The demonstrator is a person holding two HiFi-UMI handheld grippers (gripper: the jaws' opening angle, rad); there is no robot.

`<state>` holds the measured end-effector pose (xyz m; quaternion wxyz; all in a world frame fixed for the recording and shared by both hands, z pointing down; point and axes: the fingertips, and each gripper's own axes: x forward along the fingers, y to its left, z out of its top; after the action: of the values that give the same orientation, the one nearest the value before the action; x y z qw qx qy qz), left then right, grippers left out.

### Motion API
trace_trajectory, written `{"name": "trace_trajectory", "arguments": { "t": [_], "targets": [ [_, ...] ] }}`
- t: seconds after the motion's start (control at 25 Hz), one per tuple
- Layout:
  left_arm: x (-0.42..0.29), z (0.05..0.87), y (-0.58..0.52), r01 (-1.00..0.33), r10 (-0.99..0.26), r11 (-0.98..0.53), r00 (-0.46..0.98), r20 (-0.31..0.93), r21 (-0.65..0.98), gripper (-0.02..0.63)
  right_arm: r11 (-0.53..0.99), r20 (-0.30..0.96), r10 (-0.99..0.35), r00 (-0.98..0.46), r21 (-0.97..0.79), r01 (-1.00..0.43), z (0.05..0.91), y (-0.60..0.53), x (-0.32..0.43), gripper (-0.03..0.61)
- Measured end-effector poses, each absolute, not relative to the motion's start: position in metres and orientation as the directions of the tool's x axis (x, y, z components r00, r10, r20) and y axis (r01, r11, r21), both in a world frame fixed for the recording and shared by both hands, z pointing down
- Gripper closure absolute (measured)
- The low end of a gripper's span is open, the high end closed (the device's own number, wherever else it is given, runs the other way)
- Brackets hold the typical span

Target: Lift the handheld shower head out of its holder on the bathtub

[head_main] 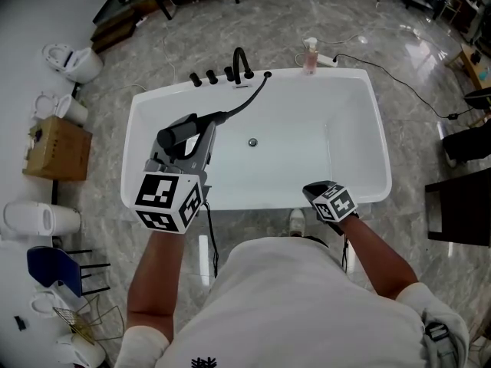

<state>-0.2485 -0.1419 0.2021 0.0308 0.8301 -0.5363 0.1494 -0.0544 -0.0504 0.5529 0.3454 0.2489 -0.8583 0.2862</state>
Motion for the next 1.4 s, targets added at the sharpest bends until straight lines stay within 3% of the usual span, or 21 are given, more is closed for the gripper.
{"name": "trace_trajectory", "arguments": {
  "t": [1.4],
  "targets": [
    [-0.2428,0.1998,-0.1391,-0.884,-0.866,-0.456,0.415,0.281,-0.102,0.474,0.719,0.742,-0.232,-0.629,-0.305,-0.625,0.5513,-0.0444,-0.0613,0.566]
  ]
}}
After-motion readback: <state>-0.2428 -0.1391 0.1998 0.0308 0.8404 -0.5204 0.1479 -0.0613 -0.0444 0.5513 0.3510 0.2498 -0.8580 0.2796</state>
